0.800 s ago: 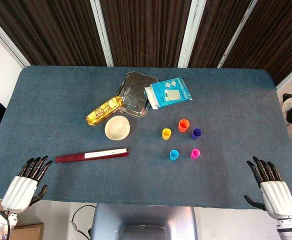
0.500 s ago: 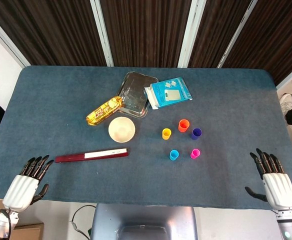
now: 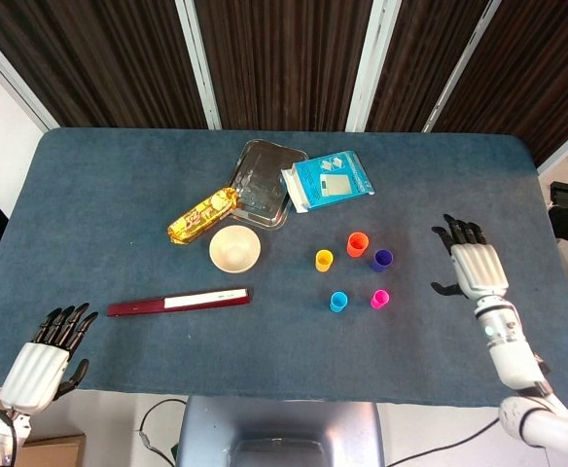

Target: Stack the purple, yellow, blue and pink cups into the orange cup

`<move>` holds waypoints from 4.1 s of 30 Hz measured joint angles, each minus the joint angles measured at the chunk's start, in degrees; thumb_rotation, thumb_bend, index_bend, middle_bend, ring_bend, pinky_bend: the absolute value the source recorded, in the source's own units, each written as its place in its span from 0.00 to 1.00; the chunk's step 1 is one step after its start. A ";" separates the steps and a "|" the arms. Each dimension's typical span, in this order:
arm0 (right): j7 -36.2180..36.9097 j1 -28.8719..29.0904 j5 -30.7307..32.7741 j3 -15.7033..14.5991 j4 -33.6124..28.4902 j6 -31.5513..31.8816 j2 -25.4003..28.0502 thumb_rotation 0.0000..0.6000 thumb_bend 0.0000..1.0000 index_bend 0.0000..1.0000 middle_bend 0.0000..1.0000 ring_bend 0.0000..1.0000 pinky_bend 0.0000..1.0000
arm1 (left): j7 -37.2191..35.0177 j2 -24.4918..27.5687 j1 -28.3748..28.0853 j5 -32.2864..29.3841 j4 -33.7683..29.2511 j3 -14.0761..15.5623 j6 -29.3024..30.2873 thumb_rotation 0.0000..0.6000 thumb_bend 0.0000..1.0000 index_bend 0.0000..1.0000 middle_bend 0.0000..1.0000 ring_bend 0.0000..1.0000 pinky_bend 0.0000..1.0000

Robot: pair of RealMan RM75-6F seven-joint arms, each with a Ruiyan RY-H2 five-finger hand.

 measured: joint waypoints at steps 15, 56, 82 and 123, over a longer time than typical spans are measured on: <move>-7.61 10.38 11.21 -0.84 13.33 -7.27 -12.09 1.00 0.37 0.43 0.00 0.00 0.00 | 0.25 0.07 0.15 -0.31 -0.08 0.05 -0.13 1.00 0.44 0.00 0.00 0.01 0.10; -6.06 15.16 16.11 -1.95 16.20 -6.24 -16.35 1.00 0.47 0.60 0.01 0.00 0.00 | -0.02 0.19 0.05 -0.50 0.00 0.03 -0.22 1.00 0.44 0.00 0.00 0.01 0.10; -11.50 20.85 20.81 2.85 14.17 1.20 -19.31 1.00 0.47 0.57 0.01 0.00 0.00 | 0.06 0.40 0.04 -1.48 -0.03 -0.35 -0.54 1.00 0.44 0.00 0.00 0.01 0.10; -19.02 26.53 24.76 -0.73 15.48 -1.51 -27.24 1.00 0.47 0.35 0.00 0.00 0.00 | 0.00 0.36 -0.01 -1.05 -0.19 -0.12 -0.54 1.00 0.44 0.00 0.00 0.01 0.10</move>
